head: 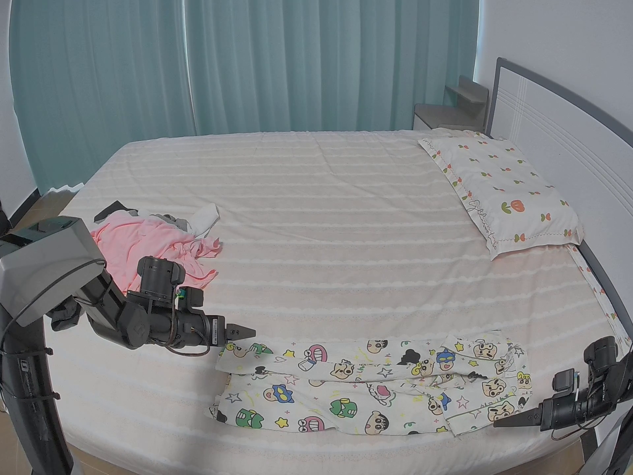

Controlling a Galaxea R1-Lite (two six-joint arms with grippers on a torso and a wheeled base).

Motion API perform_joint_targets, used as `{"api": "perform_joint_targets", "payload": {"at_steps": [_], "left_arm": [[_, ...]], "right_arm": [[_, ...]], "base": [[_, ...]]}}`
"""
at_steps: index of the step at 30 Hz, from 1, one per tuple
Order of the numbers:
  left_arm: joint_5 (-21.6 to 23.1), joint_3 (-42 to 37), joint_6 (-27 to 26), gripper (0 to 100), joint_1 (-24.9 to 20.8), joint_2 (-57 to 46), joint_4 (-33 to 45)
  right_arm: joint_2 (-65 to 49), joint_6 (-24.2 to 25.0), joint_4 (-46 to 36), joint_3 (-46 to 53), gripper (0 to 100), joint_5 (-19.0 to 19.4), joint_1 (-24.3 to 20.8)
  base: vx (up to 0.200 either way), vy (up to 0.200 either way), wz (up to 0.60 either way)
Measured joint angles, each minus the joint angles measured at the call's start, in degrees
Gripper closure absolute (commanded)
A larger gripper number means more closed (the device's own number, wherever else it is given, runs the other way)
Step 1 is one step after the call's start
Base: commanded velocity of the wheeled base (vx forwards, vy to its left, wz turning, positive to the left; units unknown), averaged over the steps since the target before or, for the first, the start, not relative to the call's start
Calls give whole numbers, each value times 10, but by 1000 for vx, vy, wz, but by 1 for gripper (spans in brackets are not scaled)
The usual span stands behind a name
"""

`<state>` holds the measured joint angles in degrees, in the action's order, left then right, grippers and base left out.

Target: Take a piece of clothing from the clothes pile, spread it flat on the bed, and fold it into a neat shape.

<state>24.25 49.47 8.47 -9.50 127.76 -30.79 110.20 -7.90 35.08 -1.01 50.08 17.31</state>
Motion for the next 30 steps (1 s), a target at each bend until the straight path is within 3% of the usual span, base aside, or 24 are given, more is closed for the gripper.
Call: {"api": "perform_joint_targets", "payload": {"at_steps": [19, 20, 30], "left_arm": [[-3, 2, -2, 0, -27, 45, 0], [-3, 0, -2, 100, -27, 45, 0], [-3, -20, -4, 100, -20, 43, 0]], "right_arm": [[6, -1, 0, 0, 0, 1, -1], [6, -1, 0, 0, 0, 1, -1], [6, -1, 0, 0, 0, 1, -1]], "base": [[0, 0, 0], [0, 0, 0], [0, 0, 0]]}}
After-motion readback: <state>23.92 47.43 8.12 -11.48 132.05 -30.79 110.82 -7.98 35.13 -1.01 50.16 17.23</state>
